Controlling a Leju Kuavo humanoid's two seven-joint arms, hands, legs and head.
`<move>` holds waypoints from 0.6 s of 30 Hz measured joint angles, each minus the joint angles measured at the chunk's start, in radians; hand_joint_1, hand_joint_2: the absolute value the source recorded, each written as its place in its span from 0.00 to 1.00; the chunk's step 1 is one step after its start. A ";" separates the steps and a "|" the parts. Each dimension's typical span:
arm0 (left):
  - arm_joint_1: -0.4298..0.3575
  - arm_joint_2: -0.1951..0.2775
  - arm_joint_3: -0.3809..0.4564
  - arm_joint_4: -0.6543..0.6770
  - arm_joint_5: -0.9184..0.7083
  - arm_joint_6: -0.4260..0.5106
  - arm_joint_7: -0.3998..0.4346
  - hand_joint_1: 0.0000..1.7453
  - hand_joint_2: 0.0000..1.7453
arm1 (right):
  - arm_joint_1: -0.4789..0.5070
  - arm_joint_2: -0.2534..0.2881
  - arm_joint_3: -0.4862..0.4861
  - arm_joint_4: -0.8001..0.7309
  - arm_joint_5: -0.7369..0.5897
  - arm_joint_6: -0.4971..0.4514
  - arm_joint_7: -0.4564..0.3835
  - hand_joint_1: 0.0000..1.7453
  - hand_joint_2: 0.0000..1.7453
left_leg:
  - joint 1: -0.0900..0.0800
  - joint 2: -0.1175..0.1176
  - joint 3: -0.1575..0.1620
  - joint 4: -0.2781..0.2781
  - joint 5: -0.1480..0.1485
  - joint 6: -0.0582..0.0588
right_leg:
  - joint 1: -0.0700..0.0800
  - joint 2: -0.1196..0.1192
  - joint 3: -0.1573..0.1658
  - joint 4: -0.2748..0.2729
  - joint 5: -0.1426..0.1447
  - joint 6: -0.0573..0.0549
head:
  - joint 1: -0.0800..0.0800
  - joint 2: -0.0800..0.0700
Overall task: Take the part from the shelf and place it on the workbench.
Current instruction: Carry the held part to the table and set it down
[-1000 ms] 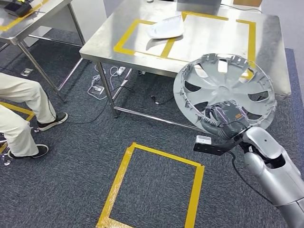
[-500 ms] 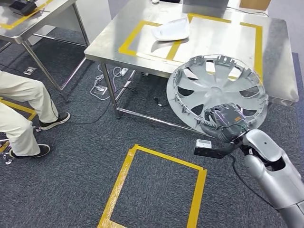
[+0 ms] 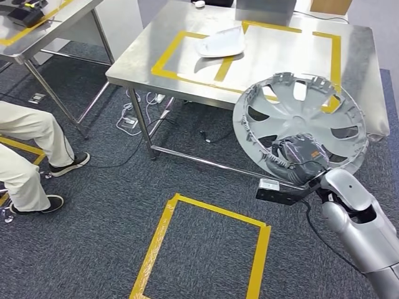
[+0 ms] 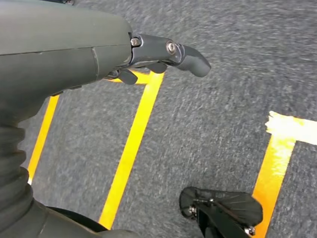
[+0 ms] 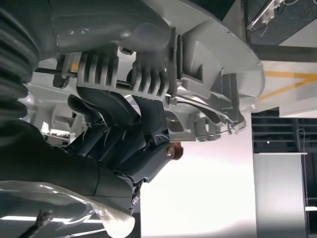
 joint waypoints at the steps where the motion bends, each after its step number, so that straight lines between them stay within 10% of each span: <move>1: 0.000 0.000 0.000 0.000 0.001 0.000 0.000 0.00 1.00 | 0.000 0.000 0.000 0.000 0.000 0.000 0.000 1.00 1.00 | -0.002 0.000 0.005 -0.011 -0.008 0.004 | 0.001 0.000 0.001 0.001 0.003 0.008 | 0.000 0.000; 5: -0.007 -0.005 0.001 -0.001 0.027 0.009 0.018 0.00 1.00 | -0.016 0.008 0.004 0.005 -0.011 0.015 -0.015 1.00 1.00 | 0.004 -0.003 0.033 -0.032 -0.010 0.026 | -0.002 -0.001 -0.022 0.056 -0.018 0.027 | 0.006 0.000; 9: -0.065 -0.023 0.007 -0.033 0.083 0.091 0.106 0.00 1.00 | -0.110 0.079 0.051 0.052 -0.047 0.061 -0.031 1.00 1.00 | 0.001 0.000 0.040 -0.032 -0.017 0.033 | -0.002 -0.001 -0.164 0.269 -0.087 0.035 | 0.012 0.000; 13: -0.098 -0.030 0.016 -0.068 0.113 0.114 0.128 0.00 1.00 | -0.190 0.149 0.102 0.107 -0.073 0.075 -0.031 1.00 1.00 | 0.006 -0.005 0.069 -0.030 -0.040 0.023 | -0.003 -0.001 -0.120 0.102 0.046 0.033 | 0.012 0.000; 18: -0.097 -0.029 0.029 -0.083 0.126 0.116 0.126 0.00 1.00 | -0.234 0.183 0.136 0.140 -0.085 0.073 -0.032 1.00 1.00 | 0.004 -0.009 0.073 -0.016 -0.057 -0.005 | 0.002 -0.001 -0.067 0.005 0.056 -0.002 | 0.015 0.000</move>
